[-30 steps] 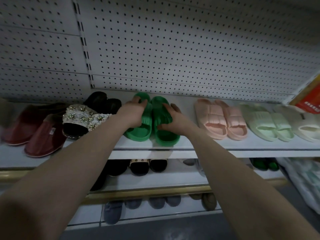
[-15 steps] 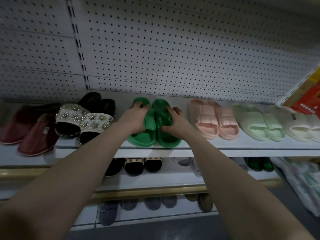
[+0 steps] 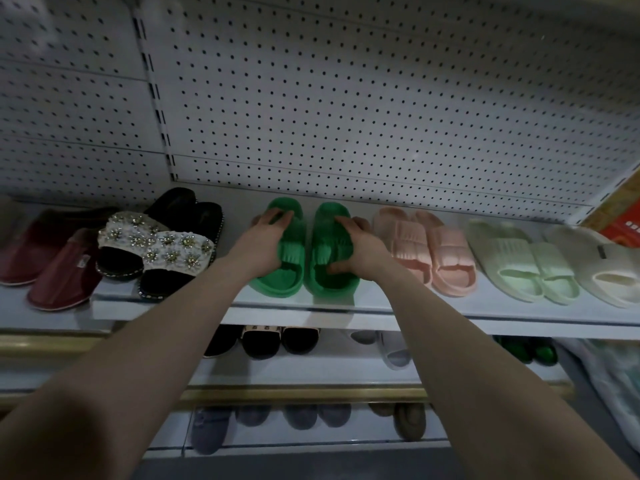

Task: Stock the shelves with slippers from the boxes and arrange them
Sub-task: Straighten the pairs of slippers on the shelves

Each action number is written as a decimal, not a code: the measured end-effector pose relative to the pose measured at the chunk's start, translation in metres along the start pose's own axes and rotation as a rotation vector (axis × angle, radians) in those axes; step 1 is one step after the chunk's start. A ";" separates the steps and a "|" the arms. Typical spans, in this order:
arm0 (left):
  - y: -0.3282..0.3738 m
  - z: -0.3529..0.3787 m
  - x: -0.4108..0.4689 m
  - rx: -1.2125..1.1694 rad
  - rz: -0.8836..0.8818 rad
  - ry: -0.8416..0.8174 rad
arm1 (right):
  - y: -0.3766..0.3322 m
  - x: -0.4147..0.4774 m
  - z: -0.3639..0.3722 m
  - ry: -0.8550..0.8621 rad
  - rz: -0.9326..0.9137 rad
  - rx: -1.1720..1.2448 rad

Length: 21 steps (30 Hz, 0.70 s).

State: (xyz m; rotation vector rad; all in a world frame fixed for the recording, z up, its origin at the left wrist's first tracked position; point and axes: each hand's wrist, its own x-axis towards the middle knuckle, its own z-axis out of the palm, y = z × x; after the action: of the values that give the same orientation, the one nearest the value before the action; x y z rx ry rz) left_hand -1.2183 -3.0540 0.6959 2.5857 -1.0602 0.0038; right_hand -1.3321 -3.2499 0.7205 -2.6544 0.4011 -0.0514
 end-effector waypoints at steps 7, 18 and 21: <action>-0.005 0.006 0.010 0.005 0.016 0.036 | 0.015 0.011 -0.002 0.063 0.061 -0.014; 0.007 0.011 0.030 -0.006 0.049 0.021 | 0.032 0.020 -0.013 -0.035 0.009 0.083; 0.011 0.013 0.029 -0.016 0.070 0.047 | 0.033 0.022 -0.012 -0.036 0.004 0.101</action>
State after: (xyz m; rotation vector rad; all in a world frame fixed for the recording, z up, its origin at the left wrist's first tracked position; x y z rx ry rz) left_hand -1.2059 -3.0852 0.6906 2.5201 -1.1279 0.0729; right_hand -1.3217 -3.2897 0.7164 -2.5511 0.3822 -0.0225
